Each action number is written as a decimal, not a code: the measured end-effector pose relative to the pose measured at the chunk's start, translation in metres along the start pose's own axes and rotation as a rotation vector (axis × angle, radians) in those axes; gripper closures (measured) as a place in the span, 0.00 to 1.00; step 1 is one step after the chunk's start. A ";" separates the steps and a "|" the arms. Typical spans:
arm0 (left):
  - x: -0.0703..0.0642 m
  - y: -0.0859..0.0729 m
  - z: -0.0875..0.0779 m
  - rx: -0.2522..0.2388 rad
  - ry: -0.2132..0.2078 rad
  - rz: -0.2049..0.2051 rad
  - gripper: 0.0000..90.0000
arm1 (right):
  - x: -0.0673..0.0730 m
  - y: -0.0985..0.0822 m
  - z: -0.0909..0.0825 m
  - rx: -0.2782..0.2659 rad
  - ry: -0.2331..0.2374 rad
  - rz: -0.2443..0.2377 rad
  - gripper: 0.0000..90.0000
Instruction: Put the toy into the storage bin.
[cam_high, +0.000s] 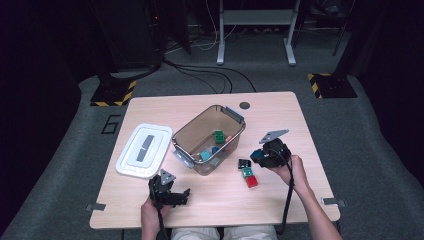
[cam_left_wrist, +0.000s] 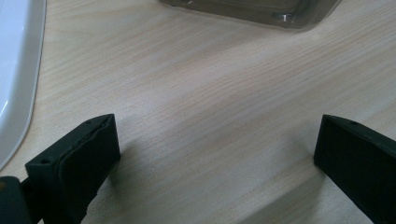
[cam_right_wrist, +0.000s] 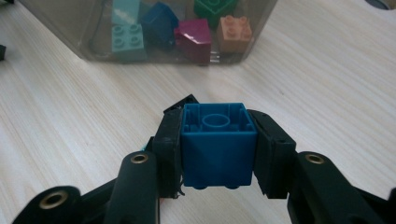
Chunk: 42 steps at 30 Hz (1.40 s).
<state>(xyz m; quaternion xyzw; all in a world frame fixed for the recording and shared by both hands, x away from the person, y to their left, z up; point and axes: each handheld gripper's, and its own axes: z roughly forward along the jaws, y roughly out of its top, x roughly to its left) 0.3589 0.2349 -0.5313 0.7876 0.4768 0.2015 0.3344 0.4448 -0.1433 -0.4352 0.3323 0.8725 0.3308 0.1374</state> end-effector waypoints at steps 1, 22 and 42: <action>0.000 0.000 0.000 0.000 0.000 0.000 0.00 | 0.000 0.002 -0.002 -0.002 -0.002 0.005 0.65; 0.000 0.000 0.000 0.000 0.000 0.000 0.00 | -0.002 0.044 -0.029 -0.063 -0.039 -0.041 0.65; 0.000 0.000 0.000 0.000 0.000 0.000 0.00 | -0.009 0.083 -0.036 -0.104 -0.043 -0.039 0.65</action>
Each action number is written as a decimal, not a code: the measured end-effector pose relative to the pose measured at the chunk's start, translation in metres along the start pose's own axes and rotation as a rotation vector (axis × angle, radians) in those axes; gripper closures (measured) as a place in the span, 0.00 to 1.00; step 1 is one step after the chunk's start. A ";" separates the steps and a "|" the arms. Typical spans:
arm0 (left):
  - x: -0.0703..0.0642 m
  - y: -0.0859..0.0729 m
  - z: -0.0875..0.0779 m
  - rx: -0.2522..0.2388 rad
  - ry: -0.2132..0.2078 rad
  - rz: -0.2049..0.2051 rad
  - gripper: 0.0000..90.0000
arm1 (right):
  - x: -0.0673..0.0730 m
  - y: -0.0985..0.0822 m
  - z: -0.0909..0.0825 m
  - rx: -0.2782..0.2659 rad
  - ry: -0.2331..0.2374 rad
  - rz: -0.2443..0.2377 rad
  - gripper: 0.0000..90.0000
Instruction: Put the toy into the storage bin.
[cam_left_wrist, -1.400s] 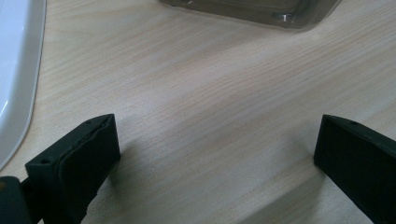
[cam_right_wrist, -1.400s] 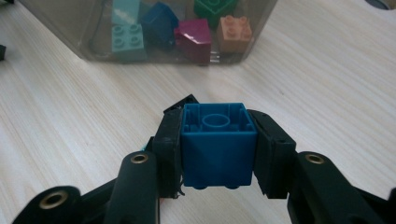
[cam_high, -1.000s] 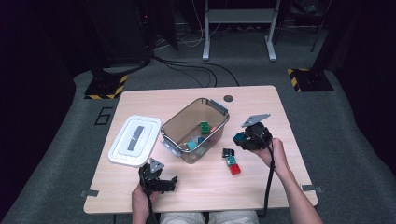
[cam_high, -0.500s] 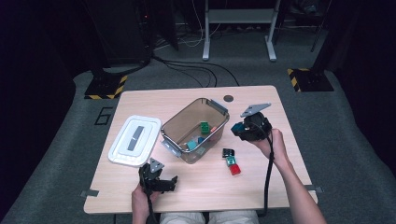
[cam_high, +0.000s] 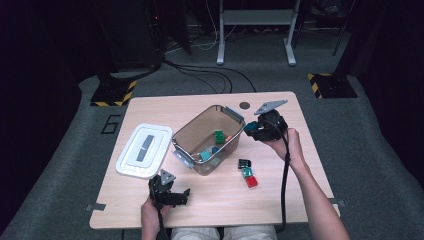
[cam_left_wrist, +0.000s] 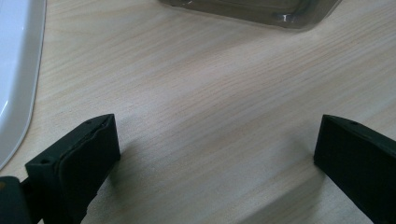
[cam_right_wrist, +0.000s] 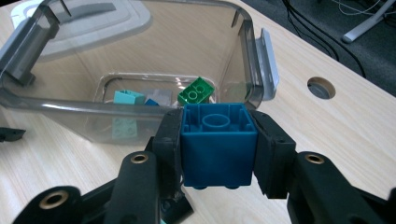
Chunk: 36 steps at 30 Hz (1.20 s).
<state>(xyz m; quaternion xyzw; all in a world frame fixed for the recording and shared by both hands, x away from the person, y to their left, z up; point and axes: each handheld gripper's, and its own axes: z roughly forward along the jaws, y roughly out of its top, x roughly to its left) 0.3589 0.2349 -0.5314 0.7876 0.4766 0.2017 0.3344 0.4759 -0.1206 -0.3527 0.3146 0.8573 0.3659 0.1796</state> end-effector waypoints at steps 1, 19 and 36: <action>0.000 0.000 0.000 0.000 0.000 0.000 0.00 | 0.000 0.002 0.001 -0.001 0.001 -0.002 0.65; 0.000 0.000 0.000 0.000 0.000 0.000 0.00 | 0.003 0.030 0.025 0.001 0.017 -0.023 0.65; 0.000 0.000 0.000 0.001 -0.001 0.001 0.00 | 0.009 0.046 0.048 0.026 0.030 -0.006 0.65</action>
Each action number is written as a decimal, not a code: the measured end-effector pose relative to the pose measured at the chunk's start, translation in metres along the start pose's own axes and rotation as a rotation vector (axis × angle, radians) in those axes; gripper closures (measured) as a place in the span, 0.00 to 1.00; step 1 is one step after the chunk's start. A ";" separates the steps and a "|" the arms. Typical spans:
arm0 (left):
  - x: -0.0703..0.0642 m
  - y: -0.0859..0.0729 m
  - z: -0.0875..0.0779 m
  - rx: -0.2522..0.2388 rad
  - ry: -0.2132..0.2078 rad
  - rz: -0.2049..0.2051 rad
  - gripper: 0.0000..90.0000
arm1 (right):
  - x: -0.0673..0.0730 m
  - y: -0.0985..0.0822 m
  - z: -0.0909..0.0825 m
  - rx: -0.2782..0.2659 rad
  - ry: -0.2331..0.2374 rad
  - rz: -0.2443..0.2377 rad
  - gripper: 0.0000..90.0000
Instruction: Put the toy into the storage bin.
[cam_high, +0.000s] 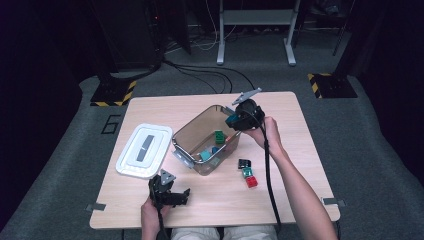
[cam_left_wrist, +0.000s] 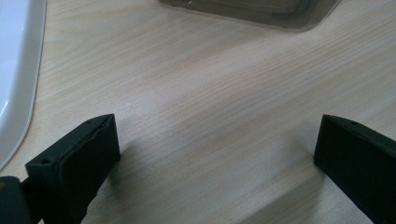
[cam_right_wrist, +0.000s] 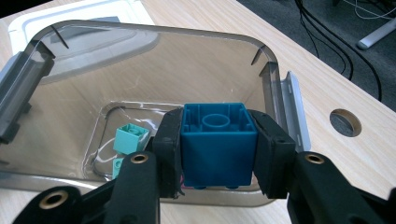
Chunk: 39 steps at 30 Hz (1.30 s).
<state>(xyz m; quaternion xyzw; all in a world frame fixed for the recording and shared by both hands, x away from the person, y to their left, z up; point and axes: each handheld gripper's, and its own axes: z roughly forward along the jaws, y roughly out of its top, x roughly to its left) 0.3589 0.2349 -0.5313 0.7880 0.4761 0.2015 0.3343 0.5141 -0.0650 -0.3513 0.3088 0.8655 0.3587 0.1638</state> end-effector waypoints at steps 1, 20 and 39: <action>0.000 0.000 0.000 0.000 0.000 0.000 0.00 | 0.000 0.001 0.001 -0.004 -0.002 -0.003 0.65; 0.000 0.000 0.000 0.000 0.000 0.000 0.00 | 0.004 0.012 0.032 0.043 0.016 0.002 0.65; 0.000 0.000 0.000 0.000 0.000 0.000 0.00 | 0.009 0.009 0.025 0.035 0.029 0.027 0.20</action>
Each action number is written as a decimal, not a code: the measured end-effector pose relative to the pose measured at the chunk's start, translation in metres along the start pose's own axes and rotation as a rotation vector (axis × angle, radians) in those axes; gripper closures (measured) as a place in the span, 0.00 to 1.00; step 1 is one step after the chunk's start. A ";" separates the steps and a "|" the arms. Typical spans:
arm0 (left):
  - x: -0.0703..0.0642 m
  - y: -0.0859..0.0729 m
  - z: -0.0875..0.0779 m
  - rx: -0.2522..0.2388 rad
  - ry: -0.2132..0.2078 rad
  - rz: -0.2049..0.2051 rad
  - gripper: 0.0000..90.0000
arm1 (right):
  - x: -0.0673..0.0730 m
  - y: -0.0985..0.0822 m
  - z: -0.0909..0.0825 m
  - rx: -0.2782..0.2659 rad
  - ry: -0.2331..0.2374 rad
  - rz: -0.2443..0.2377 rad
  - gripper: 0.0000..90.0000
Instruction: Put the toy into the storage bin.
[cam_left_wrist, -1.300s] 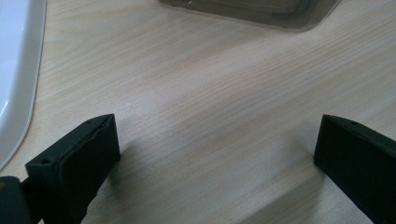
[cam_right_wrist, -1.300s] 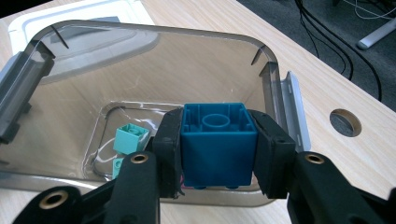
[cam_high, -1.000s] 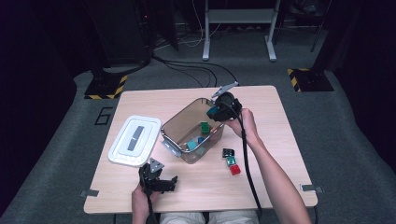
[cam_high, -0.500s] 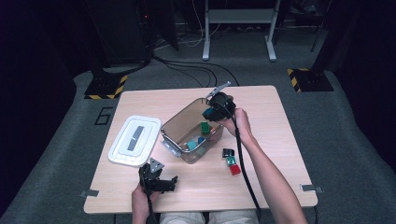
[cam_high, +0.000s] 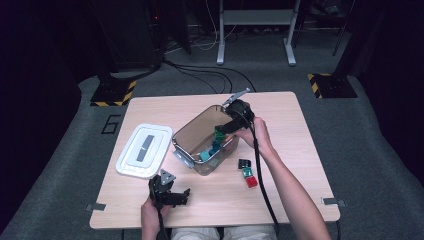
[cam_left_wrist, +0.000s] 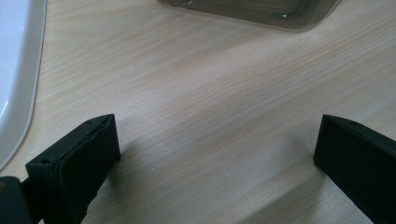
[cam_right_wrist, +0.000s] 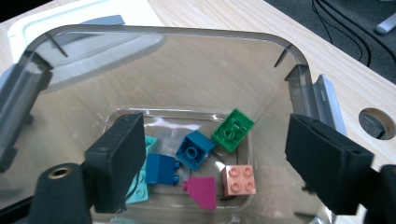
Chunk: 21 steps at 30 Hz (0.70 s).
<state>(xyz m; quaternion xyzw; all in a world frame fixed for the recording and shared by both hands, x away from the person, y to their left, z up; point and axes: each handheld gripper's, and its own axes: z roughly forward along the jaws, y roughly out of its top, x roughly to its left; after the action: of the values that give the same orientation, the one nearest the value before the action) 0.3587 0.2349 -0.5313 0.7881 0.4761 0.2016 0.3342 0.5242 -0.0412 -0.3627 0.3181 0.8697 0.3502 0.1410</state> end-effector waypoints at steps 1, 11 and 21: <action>0.000 0.000 0.000 0.000 0.000 -0.001 0.00 | 0.000 -0.001 -0.003 -0.008 0.001 -0.001 0.19; 0.000 0.000 0.000 0.000 0.001 0.000 0.00 | 0.004 -0.025 -0.027 -0.034 -0.016 0.000 0.14; 0.000 0.000 0.000 0.000 0.001 -0.001 0.00 | 0.002 -0.060 -0.044 -0.051 -0.035 0.031 0.12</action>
<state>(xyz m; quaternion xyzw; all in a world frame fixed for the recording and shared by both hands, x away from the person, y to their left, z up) 0.3588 0.2348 -0.5313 0.7878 0.4764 0.2019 0.3342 0.4754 -0.0958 -0.3733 0.3339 0.8528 0.3688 0.1588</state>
